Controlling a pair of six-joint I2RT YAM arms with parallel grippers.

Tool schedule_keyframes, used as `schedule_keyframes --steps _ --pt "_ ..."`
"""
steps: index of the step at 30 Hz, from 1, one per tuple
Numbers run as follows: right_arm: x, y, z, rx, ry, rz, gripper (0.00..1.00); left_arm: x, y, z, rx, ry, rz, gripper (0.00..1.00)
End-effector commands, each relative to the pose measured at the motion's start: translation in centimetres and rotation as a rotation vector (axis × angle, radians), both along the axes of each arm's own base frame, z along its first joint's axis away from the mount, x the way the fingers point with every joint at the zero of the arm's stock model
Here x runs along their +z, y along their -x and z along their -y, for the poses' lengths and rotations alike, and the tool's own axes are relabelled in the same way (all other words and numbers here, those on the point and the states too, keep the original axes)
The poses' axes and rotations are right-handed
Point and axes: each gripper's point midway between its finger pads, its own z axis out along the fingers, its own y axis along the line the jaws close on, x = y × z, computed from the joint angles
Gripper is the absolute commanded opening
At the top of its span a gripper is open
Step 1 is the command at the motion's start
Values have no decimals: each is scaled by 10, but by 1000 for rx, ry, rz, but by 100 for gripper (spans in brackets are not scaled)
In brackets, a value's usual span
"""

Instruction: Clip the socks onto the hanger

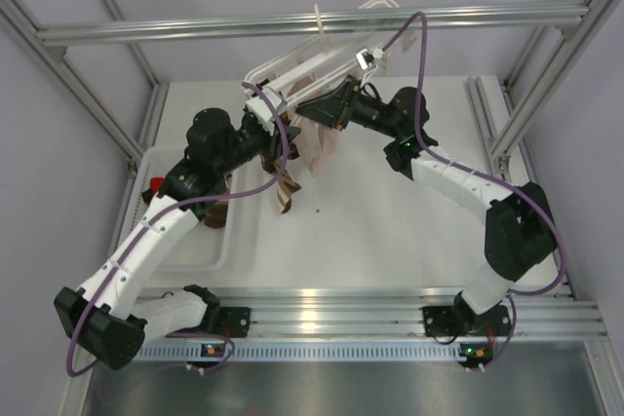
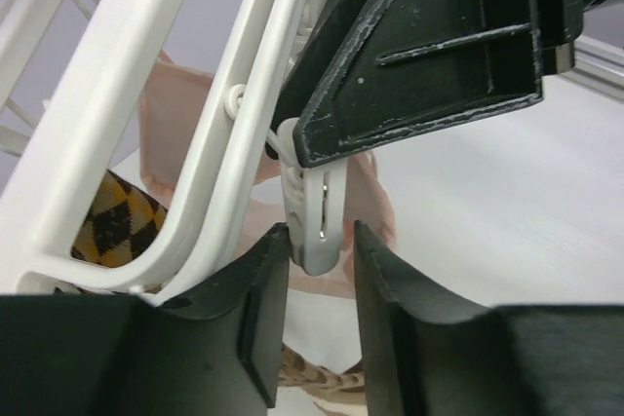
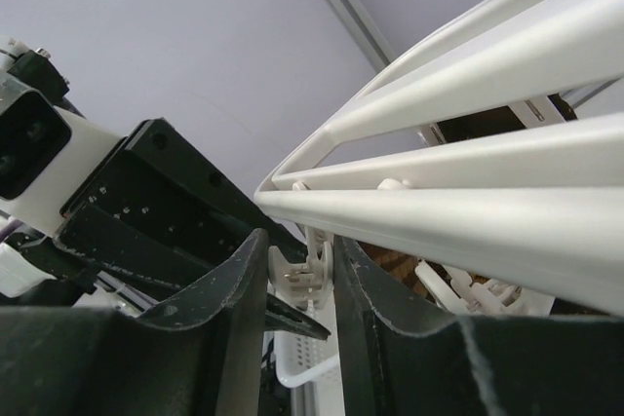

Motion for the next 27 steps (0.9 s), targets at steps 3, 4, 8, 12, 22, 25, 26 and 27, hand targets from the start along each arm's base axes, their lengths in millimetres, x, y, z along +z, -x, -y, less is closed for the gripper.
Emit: schedule_keyframes --steps 3,4,8,12,22,25,26,27 --pt "27 12 4 17 -29 66 0 39 6 -6 22 68 68 52" --pt "28 12 6 15 -31 67 0 39 9 -9 26 65 66 54" --pt "28 9 7 14 -34 61 0 41 15 -19 56 87 66 57" --pt "31 11 8 27 -41 68 0 45 16 -21 52 93 97 55" --pt "37 16 10 32 -45 88 0 54 0 -7 -9 6 206 53" --pt "38 18 10 36 -44 93 0 54 -5 -7 1 -10 218 51" --pt "38 19 10 38 -43 94 0 53 -7 -6 1 -11 223 50" --pt "37 18 10 39 -41 90 0 55 -8 -7 8 -9 233 49"
